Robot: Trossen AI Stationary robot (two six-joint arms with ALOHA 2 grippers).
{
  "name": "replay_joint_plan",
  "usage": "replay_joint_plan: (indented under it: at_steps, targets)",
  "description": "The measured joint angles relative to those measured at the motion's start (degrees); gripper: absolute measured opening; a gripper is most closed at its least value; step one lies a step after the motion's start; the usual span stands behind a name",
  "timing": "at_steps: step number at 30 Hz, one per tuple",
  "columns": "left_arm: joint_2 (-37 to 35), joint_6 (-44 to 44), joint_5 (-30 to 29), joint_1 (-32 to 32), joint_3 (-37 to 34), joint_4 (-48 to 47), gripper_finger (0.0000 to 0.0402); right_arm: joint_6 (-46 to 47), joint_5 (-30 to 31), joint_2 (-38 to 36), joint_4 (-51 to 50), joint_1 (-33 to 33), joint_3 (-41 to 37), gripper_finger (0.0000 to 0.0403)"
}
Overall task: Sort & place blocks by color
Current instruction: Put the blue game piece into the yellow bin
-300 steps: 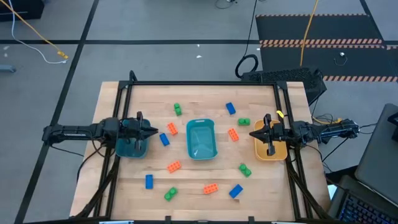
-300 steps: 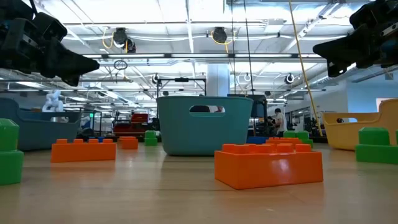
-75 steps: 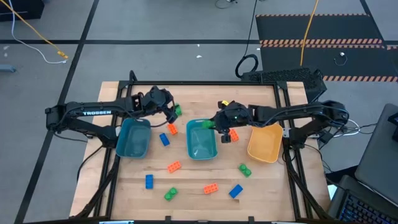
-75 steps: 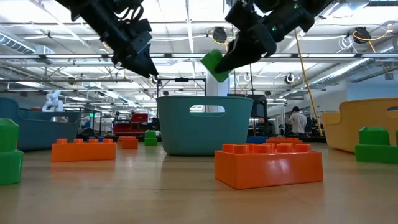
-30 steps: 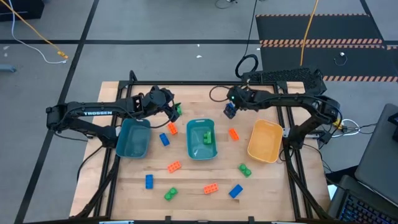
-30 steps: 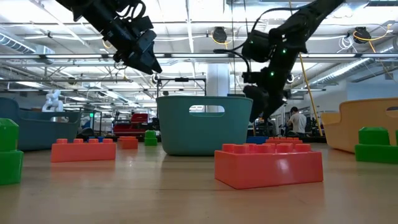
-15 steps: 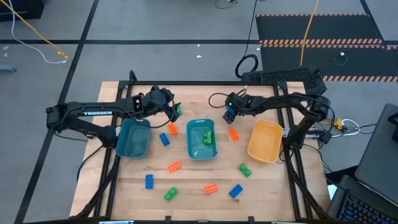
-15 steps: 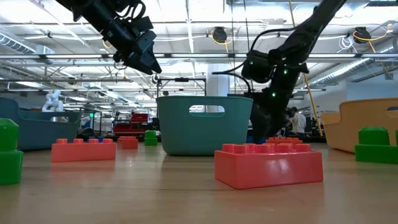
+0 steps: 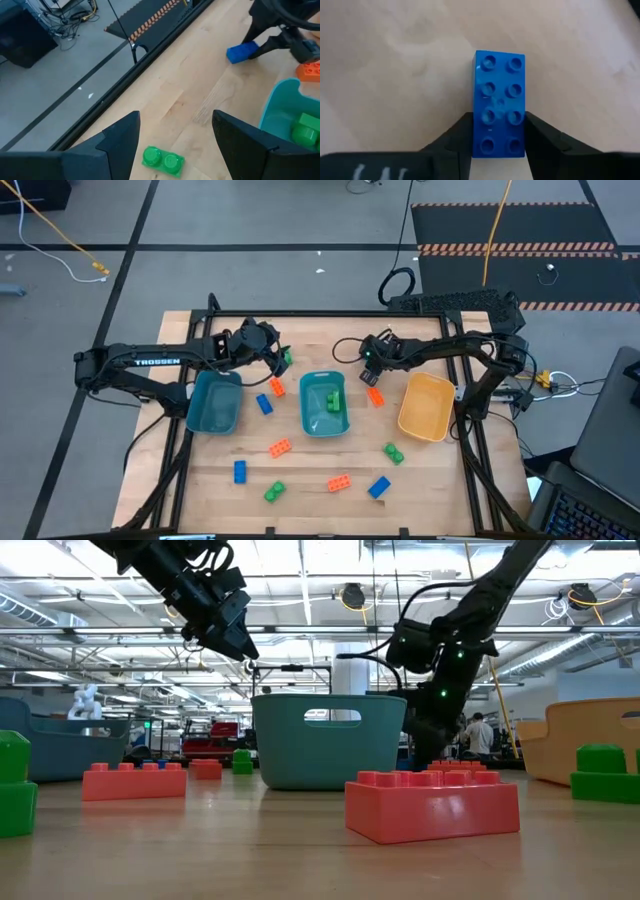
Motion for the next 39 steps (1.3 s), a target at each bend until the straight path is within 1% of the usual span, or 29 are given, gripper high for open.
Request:
replay_joint_plan:
  at_steps: [2,5,11,14,17,21,24,26,30,34,35,36,39]
  targets:
    - [0.00,0.02,0.00,0.00,0.00,-0.06,0.0250,-1.12,-1.10,-1.63,-1.85,0.46,0.00,0.0127]
    - [0.00,0.12,0.00,0.00,-0.01,-0.44,0.0251,-1.29,-1.09,-6.44,-5.41,1.08,-0.02,0.0127]
    - [-0.02,0.27,0.00,0.00,-0.02,-0.66,0.0251,2.49,-1.07,-20.77,-16.15,4.33,-0.02,0.0127]
    - [-0.02,0.26,0.02,0.00,-0.02,-0.77,0.0251,6.90,-1.15,-28.28,-22.43,7.18,0.02,0.0127]
    - [-0.02,0.26,0.02,0.00,-0.02,-0.88,0.0251,14.33,-1.19,-35.10,-30.16,9.99,0.02,0.0127]
    - [-0.02,0.26,0.02,0.00,-0.04,-0.96,0.0251,24.95,-1.19,-41.32,-42.00,13.81,0.04,0.0127]
    - [-0.02,0.21,0.02,0.00,-0.04,-0.96,0.0251,31.52,-1.22,-43.47,-49.37,16.38,0.04,0.0127]
    - [-0.02,-0.24,0.03,0.00,-0.04,-0.96,0.0250,34.14,-1.36,-43.76,-52.51,17.86,0.04,0.0127]
    - [-0.02,-0.79,0.04,-0.18,-0.04,-0.96,0.0251,37.17,-3.96,-43.17,-54.83,19.82,0.04,0.0127]
    - [-0.02,-1.24,0.04,-0.61,-0.04,-0.96,0.0251,39.65,-4.25,-42.94,-55.48,20.82,0.04,0.0127]
    - [-0.02,-1.27,0.04,-0.79,-0.04,-0.96,0.0251,40.18,-4.19,-42.90,-55.72,20.99,0.04,0.0134]
    - [-0.02,-1.27,0.04,-1.04,-0.04,-0.98,0.0251,40.76,-4.18,-42.89,-56.10,21.11,0.04,0.0152]
    - [-0.02,-1.42,0.06,-1.73,-0.04,-1.51,0.0250,42.04,-4.25,-42.91,-57.62,21.36,0.04,0.0236]
